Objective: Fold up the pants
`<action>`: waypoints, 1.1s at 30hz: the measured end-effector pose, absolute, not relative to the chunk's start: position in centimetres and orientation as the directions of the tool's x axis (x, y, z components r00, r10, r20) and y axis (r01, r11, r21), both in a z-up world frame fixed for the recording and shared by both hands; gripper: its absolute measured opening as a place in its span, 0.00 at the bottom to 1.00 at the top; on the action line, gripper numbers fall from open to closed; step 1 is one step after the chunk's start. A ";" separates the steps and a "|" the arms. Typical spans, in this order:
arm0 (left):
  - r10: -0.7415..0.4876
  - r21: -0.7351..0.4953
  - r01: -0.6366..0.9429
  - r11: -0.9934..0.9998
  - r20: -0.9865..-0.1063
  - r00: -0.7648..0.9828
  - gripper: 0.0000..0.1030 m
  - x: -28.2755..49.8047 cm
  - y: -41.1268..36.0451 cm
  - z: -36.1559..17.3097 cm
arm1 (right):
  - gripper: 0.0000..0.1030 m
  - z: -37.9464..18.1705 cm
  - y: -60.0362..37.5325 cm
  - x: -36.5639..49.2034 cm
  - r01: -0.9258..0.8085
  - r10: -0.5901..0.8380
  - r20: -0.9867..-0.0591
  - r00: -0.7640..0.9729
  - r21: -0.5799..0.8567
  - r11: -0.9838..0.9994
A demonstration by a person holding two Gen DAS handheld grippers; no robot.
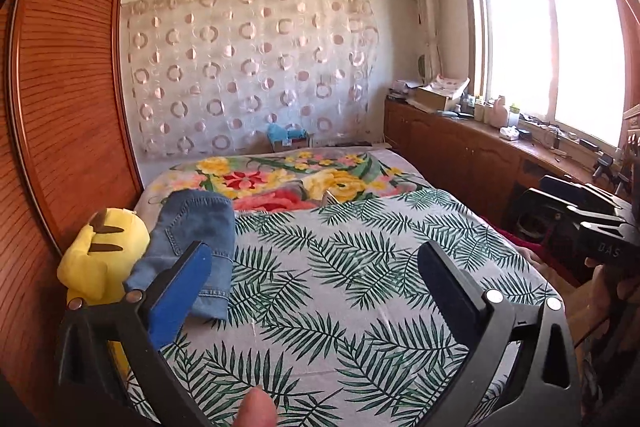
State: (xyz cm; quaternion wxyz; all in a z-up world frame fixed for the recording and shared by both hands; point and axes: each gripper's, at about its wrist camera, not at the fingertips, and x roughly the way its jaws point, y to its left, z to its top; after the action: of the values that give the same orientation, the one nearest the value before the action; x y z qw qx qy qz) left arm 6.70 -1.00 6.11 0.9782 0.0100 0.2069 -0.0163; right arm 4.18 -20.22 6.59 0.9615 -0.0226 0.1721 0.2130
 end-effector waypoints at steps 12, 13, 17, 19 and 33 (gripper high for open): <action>-0.030 -0.013 0.027 1.000 -0.383 0.923 1.00 5.7 -1.9 7.3 | 0.72 6.7 -20.6 1.8 -0.385 0.375 -0.306 0.875 0.029 0.922; -0.030 -0.014 0.027 1.000 -0.384 0.923 1.00 5.7 -1.9 7.3 | 0.72 6.7 -20.6 2.0 -0.385 0.375 -0.305 0.876 0.028 0.923; -0.024 -0.010 0.022 1.000 -0.385 0.923 1.00 5.6 -2.1 7.2 | 0.72 6.6 -20.3 2.5 -0.384 0.372 -0.303 0.878 0.023 0.923; -0.022 -0.014 0.018 1.000 -0.387 0.922 1.00 5.6 -2.1 7.2 | 0.72 6.6 -20.3 2.5 -0.381 0.369 -0.307 0.877 0.021 0.924; -0.019 -0.028 0.009 1.000 -0.400 0.916 1.00 5.8 -1.6 6.6 | 0.72 6.6 -20.8 2.8 -0.390 0.378 -0.306 0.874 0.023 0.920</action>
State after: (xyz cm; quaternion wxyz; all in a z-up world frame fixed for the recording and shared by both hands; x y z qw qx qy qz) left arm 5.81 -1.59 6.63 0.9788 -0.0128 0.2042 -0.0071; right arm 2.84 -20.78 6.56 0.9677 -0.0196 0.1542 0.1985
